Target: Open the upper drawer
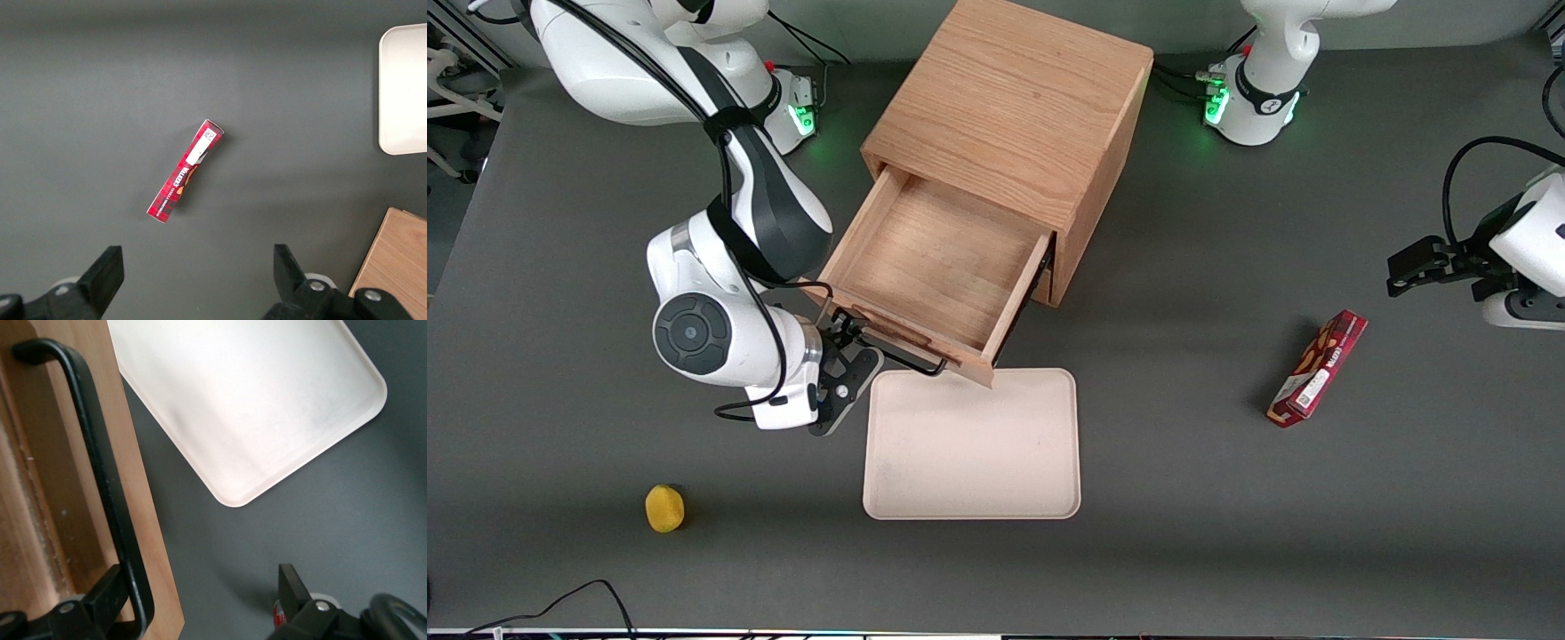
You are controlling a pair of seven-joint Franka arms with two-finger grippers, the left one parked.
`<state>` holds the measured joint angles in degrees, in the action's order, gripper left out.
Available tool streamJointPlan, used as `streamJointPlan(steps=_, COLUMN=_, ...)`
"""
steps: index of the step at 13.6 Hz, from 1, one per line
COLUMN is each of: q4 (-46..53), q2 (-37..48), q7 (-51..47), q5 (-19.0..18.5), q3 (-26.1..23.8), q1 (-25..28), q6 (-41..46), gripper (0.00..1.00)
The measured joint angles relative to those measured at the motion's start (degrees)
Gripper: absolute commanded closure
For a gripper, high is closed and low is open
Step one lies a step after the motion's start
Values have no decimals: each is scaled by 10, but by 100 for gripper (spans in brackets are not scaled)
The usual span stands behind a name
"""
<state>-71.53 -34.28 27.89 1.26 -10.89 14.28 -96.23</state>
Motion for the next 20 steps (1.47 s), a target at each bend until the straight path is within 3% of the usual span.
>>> streamJointPlan(steps=6, q4=52, q2=6, q7=0, q5=0, q3=-2, q1=0, q6=65, gripper=0)
streamJointPlan(steps=11, q4=62, q2=73, q7=0, q5=0, q3=-2, q1=-20, q6=104, gripper=0)
streamJointPlan(steps=15, q4=34, q2=139, q7=-5, q5=0, q3=-2, q1=-73, q6=126, gripper=0)
streamJointPlan(steps=20, q4=-72, q2=251, q7=-66, q5=3, q3=-2, q1=-165, q6=107, gripper=1)
